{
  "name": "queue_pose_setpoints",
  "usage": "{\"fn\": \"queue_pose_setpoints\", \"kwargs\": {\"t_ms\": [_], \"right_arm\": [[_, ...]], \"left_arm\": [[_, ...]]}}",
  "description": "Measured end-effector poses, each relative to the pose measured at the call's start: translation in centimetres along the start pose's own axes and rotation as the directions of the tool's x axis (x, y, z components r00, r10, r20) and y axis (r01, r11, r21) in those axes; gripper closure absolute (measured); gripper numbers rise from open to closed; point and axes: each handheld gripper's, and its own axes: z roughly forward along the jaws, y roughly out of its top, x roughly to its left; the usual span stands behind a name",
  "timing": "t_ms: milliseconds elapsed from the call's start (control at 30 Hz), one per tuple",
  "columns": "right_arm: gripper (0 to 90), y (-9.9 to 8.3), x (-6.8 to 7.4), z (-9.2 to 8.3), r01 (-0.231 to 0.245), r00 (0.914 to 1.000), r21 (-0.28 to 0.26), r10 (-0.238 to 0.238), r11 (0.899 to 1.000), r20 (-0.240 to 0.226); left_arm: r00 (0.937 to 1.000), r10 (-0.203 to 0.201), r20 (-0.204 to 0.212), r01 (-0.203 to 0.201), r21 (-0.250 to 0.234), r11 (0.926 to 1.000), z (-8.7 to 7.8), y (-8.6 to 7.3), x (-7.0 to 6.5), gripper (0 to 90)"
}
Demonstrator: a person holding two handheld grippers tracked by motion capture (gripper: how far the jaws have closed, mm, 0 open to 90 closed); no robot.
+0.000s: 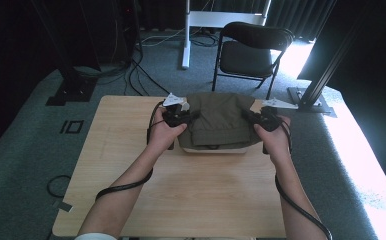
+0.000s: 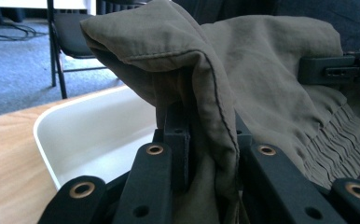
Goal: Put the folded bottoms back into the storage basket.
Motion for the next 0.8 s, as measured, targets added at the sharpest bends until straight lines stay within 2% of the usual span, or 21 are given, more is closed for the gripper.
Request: {"fn": "queue_pose_setpoints", "kwargs": {"t_ms": [133, 267, 500, 567, 600, 667, 733, 800], "right_arm": [[81.3, 0.3, -0.5, 1.0, -0.014, 0.9999, 0.014, 0.014, 1.000, 0.008], [81.3, 0.5, -1.2, 2.2, -0.028, 0.9991, 0.030, 0.027, 0.999, 0.032], [81.3, -0.1, -2.5, 4.4, -0.060, 0.9971, 0.056, 0.057, 0.997, 0.051], [81.3, -0.2, -2.6, 4.7, -0.061, 0.9968, 0.059, 0.058, 0.996, 0.054], [81.3, -0.5, -2.8, 5.5, -0.066, 0.9962, 0.070, 0.062, 0.995, 0.062], [81.2, -0.8, -3.0, 6.2, -0.066, 0.9957, 0.079, 0.060, 0.995, 0.071], [81.2, -1.2, -3.2, 6.8, -0.069, 0.9949, 0.087, 0.062, 0.994, 0.080], [81.2, -1.3, -3.3, 7.1, -0.066, 0.9949, 0.100, 0.058, 0.993, 0.083]], "left_arm": [[0.9997, -0.020, -0.014, 0.020, -0.001, 0.9998, 1.1, 0.2, 0.8, 79.1], [0.9995, -0.022, -0.024, 0.022, 0.003, 0.9997, 2.3, 0.2, 1.3, 79.1], [0.9977, -0.040, -0.055, 0.041, 0.016, 0.9990, 4.4, -0.3, 2.7, 79.2], [0.9977, -0.040, -0.055, 0.041, 0.016, 0.9990, 4.4, -0.3, 2.7, 79.2], [0.9965, -0.050, -0.067, 0.053, 0.033, 0.9981, 5.3, -0.6, 3.2, 79.2], [0.9951, -0.066, -0.074, 0.070, 0.044, 0.9966, 5.8, -0.7, 3.6, 79.2], [0.9936, -0.072, -0.087, 0.078, 0.070, 0.9945, 6.4, -0.9, 3.8, 79.2], [0.9930, -0.071, -0.094, 0.079, 0.075, 0.9941, 6.7, -1.1, 4.0, 79.2]]}}
